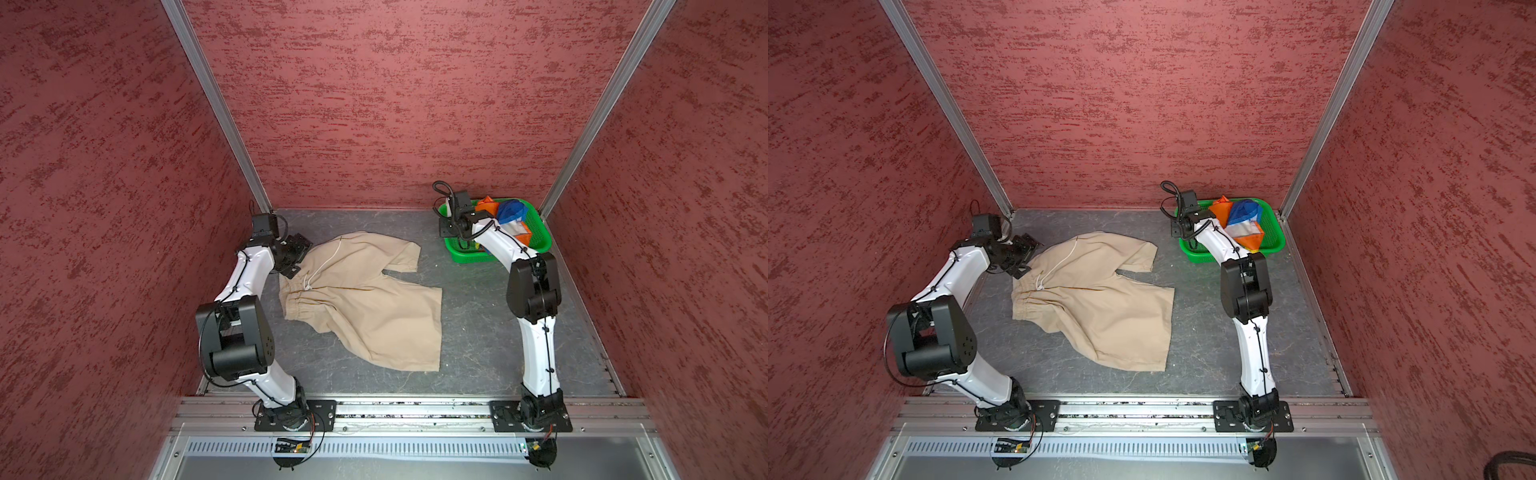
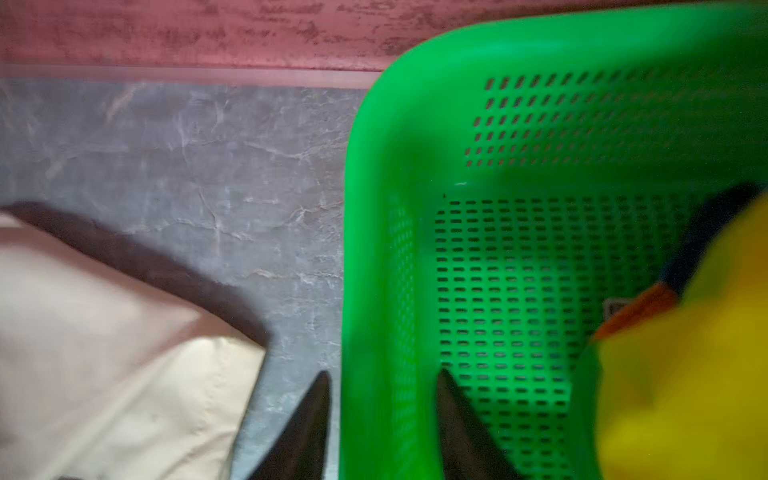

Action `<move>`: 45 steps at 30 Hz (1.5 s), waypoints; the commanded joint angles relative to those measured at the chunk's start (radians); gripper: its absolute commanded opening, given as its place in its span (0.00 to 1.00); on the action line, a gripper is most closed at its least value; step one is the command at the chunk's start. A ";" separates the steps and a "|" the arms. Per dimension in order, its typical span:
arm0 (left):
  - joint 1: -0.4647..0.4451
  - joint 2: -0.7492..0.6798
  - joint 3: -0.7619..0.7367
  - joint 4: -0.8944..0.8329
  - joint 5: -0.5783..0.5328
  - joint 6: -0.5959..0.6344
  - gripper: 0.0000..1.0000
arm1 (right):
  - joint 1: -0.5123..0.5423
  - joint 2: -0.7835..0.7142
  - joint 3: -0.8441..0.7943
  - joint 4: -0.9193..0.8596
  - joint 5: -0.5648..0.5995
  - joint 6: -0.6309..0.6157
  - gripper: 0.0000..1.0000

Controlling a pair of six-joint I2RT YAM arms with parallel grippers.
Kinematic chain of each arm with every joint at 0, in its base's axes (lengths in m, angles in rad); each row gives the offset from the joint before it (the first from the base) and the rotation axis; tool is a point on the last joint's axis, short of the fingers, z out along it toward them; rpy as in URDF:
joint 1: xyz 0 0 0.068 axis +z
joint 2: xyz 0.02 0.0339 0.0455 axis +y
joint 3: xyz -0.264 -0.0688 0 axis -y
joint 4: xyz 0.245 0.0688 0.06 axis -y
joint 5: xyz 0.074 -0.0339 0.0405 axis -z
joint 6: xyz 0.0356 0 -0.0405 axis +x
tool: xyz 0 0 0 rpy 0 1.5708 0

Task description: Fold and stack the shorts

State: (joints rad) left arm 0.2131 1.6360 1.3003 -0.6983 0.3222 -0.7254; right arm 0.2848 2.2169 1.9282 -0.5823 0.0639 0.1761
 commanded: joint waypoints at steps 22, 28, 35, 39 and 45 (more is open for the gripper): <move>0.100 -0.151 -0.080 -0.098 -0.215 0.005 0.58 | 0.609 -0.273 -0.350 0.271 -0.026 0.043 0.80; 0.181 -0.100 -0.092 -0.076 -0.142 -0.020 0.81 | 0.729 -0.153 -0.311 0.426 -0.196 -0.030 0.91; 0.207 -0.019 -0.083 -0.033 -0.119 -0.017 0.93 | 0.743 -0.074 -0.319 0.412 -0.340 -0.006 0.82; 0.207 0.030 -0.081 0.027 -0.119 -0.008 0.87 | 0.743 -0.123 -0.428 0.397 -0.399 -0.028 0.65; 0.212 0.064 -0.073 0.101 -0.134 -0.009 0.83 | 0.743 -0.191 -0.612 0.446 -0.416 -0.018 0.18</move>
State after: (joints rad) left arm 0.4164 1.6764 1.2079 -0.6628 0.1925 -0.7437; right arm 1.0275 2.0953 1.3663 -0.1795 -0.3088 0.1612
